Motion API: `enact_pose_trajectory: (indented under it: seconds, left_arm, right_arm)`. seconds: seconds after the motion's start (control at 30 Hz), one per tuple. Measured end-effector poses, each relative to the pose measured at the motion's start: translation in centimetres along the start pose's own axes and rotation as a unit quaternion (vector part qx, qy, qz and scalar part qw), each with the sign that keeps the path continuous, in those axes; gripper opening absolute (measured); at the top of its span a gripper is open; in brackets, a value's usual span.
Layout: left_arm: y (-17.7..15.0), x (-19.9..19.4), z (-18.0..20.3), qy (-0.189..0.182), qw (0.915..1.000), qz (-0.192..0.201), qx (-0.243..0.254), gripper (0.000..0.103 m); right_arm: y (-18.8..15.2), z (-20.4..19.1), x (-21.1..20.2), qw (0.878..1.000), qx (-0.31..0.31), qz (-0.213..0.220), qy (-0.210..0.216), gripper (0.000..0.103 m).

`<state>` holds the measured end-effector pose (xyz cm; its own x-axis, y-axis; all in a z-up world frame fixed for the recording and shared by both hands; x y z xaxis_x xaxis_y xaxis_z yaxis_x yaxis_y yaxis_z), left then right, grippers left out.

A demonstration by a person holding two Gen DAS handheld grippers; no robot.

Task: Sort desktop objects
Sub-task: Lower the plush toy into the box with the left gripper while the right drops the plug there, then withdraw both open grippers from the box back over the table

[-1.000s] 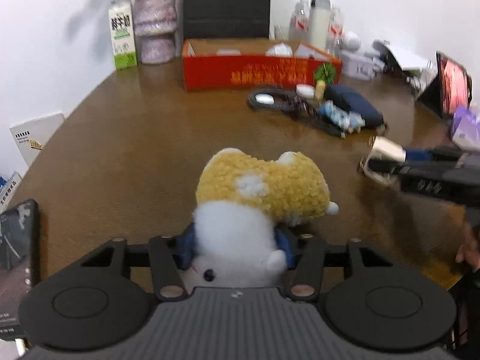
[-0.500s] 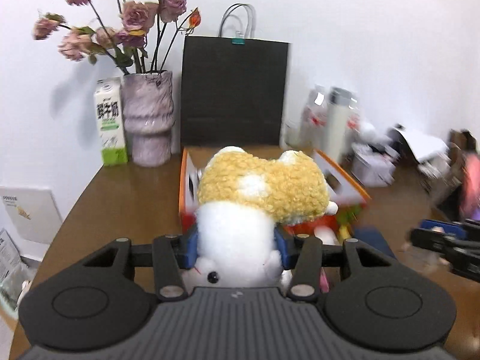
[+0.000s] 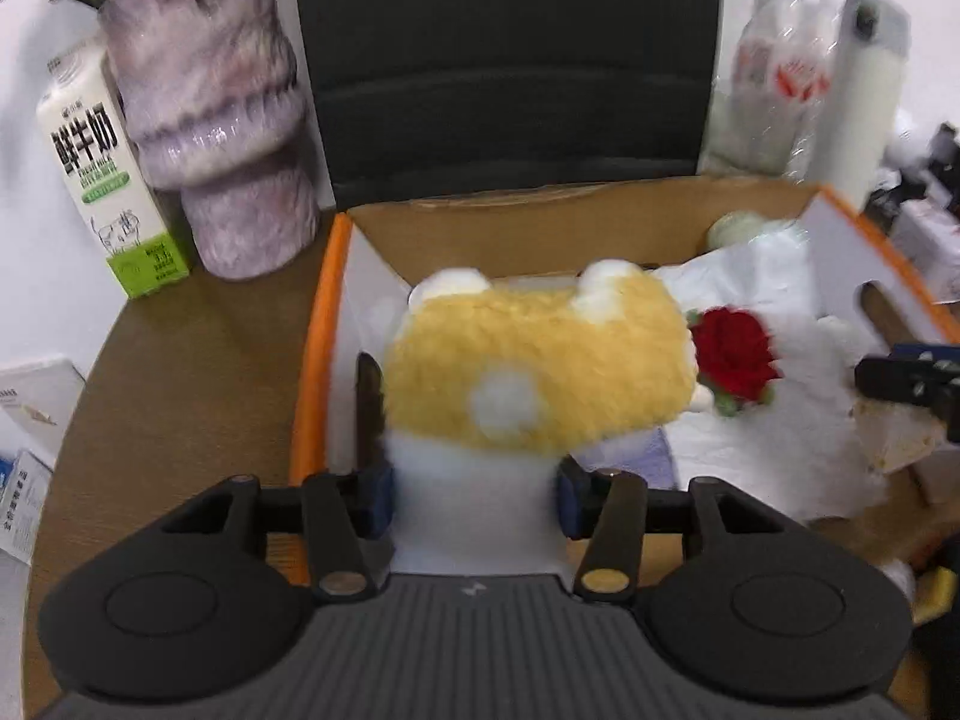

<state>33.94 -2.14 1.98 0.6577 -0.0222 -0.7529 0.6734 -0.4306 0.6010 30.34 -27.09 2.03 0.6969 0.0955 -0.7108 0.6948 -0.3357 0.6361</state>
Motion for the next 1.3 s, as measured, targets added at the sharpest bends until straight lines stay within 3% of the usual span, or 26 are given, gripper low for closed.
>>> enact_pose_trajectory:
  seconds: [0.07, 0.13, 0.2, 0.3, 0.43, 0.6, 0.67, 0.77, 0.9, 1.07, 1.3]
  left_arm:
    - [0.0, 0.4, 1.0, 0.01, 0.9996, -0.002, 0.028, 0.07]
    - [-0.3, 0.2, 2.0, -0.01, 0.9989, 0.001, 0.046, 0.087]
    - [-0.7, -0.5, 2.3, -0.021, 0.9987, 0.006, 0.045, 0.088]
    - [-1.6, -1.6, 2.3, -0.037, 0.9992, -0.006, 0.009, 0.088]
    - [-3.0, -3.6, 2.1, -0.034, 0.9986, 0.01, -0.038, 0.089]
    - [-4.3, -7.7, 1.5, 0.001, 0.9953, 0.048, -0.084, 0.094]
    - [-5.2, -10.3, 1.8, 0.022, 0.9928, 0.07, -0.095, 0.101]
    - [-6.8, -13.5, 2.6, 0.009, 0.9893, 0.096, -0.11, 0.102]
    - [-10.5, -17.0, 3.6, -0.017, 0.9825, 0.118, -0.143, 0.103]
    - [-16.3, -18.6, 5.6, -0.053, 0.979, 0.102, -0.168, 0.103]
    - [-23.2, -20.5, 9.5, -0.044, 0.9877, 0.085, -0.124, 0.103]
  right_arm:
    - [-0.6, 0.4, 2.1, 1.0, 0.014, -0.019, -0.006, 0.03]
    - [-1.0, 0.7, 3.3, 1.0, 0.019, -0.023, -0.007, 0.032]
    - [-1.1, 1.0, 3.6, 0.999, 0.026, -0.022, -0.011, 0.042]
    - [-0.9, 0.9, 2.5, 1.0, 0.03, -0.008, 0.005, 0.046]
    - [-0.5, 0.4, -0.2, 1.0, 0.016, 0.023, -0.005, 0.065]
    - [-1.9, -0.8, -3.9, 0.998, -0.03, 0.054, -0.015, 0.067]
    - [-2.5, -1.0, -5.4, 0.997, -0.043, 0.056, -0.019, 0.067]
    - [-4.0, -0.9, -8.1, 0.997, -0.045, 0.066, -0.01, 0.076]
    - [-7.4, -0.8, -11.8, 0.996, -0.04, 0.072, 0.02, 0.08]
    - [-13.4, -0.1, -15.8, 0.995, -0.038, 0.078, 0.043, 0.085]
    - [-22.5, 1.7, -18.6, 0.995, -0.034, 0.071, 0.054, 0.085]
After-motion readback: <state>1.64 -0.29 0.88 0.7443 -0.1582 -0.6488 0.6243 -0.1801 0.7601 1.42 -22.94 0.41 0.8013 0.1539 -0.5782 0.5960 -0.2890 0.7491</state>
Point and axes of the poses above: each gripper's, at about its wrist camera, not at the fingertips, and x roughly the way its jaws point, z to its right, y to its top, the point moved 5 cm from there along x, roughly the way its jaws point, and after that the axes turned 14 degrees about x, right-handed, at the moved point
